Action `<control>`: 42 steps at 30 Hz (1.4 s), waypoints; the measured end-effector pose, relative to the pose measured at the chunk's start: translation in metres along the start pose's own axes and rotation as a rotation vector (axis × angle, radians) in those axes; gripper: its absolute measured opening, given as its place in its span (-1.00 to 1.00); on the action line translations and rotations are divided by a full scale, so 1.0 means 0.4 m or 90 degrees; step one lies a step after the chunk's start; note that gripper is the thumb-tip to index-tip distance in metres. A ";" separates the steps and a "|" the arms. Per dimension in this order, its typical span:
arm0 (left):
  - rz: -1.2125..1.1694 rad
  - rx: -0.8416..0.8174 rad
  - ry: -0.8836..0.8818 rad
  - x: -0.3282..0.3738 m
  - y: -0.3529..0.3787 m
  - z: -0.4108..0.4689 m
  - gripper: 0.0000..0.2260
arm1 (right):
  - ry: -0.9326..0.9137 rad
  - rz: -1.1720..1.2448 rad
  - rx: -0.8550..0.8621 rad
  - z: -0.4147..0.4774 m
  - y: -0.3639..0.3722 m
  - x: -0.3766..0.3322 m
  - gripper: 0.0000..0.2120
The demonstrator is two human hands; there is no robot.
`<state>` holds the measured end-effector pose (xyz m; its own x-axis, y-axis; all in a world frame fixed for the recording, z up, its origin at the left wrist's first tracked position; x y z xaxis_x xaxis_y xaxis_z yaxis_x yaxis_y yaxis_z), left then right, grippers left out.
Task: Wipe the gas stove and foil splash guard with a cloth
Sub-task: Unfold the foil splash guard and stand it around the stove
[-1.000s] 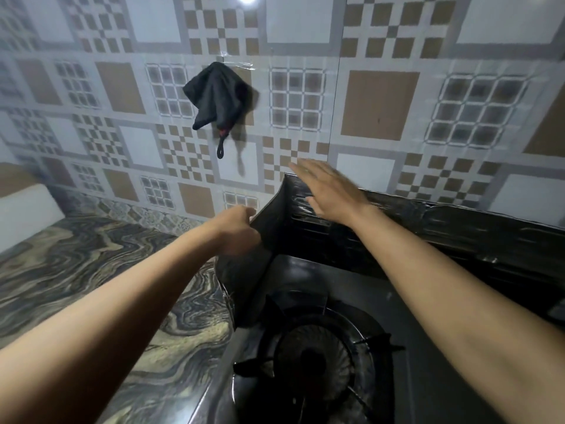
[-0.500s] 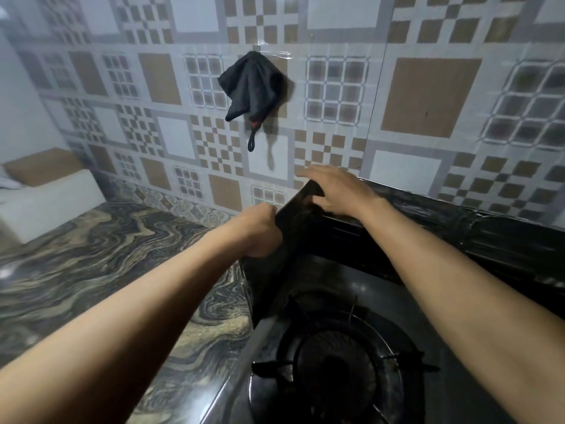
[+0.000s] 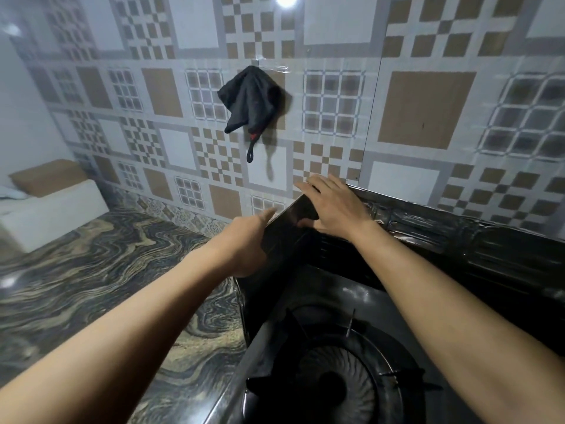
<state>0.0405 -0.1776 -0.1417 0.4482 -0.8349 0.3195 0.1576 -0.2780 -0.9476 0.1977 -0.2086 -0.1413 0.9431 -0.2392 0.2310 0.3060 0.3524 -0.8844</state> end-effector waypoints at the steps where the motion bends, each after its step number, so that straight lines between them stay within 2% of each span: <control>1: 0.003 -0.003 0.019 0.006 0.002 -0.003 -0.25 | -0.002 0.009 0.002 0.005 0.003 -0.002 -0.17; 3: -0.004 0.008 0.049 0.019 -0.005 -0.009 -0.17 | -0.007 0.031 0.005 0.013 0.007 -0.007 -0.15; 11: -0.043 0.061 0.111 0.056 -0.017 -0.017 -0.22 | -0.005 0.014 0.009 0.000 0.018 -0.005 -0.14; 13: -0.020 0.046 0.088 0.050 -0.011 -0.003 -0.20 | 0.000 0.027 -0.011 0.001 0.018 -0.006 -0.05; 16: 0.005 -0.035 0.036 0.030 0.016 0.021 -0.12 | 0.009 0.034 -0.021 -0.023 0.004 -0.002 0.02; 19: 0.020 -0.109 -0.016 0.022 0.026 0.052 -0.04 | 0.036 0.044 0.041 -0.104 -0.042 0.035 -0.14; 22: 0.037 -0.082 -0.024 0.043 0.002 0.104 -0.06 | -0.007 -0.075 0.062 -0.194 -0.052 0.051 -0.33; 27: 0.008 -0.123 0.006 0.083 0.031 0.142 -0.12 | 0.045 -0.235 -0.134 -0.235 0.046 0.118 -0.22; 29: 0.017 -0.128 0.005 0.081 0.036 0.146 -0.12 | 0.074 -0.262 -0.167 -0.221 0.071 0.136 -0.17; 34: -0.019 -0.128 0.012 0.071 0.036 0.157 -0.07 | 0.047 -0.280 -0.127 -0.151 0.095 0.113 -0.40; 42: -0.027 -0.069 0.002 0.051 0.028 0.188 -0.08 | 0.037 -0.297 -0.067 -0.131 0.096 0.097 -0.42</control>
<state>0.1176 -0.1620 -0.1454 0.4401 -0.8228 0.3596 0.0796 -0.3631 -0.9284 0.2395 -0.2519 -0.1877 0.6988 -0.4011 0.5923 0.6768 0.1027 -0.7290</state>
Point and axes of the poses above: each hand's wrist, its own z-axis towards the middle knuckle, its own y-axis out of the palm, x = y × z, the point moved 10 cm from there along z, towards the middle knuckle, and after that the axes turned 4 degrees about -x, right-handed, at the moved point
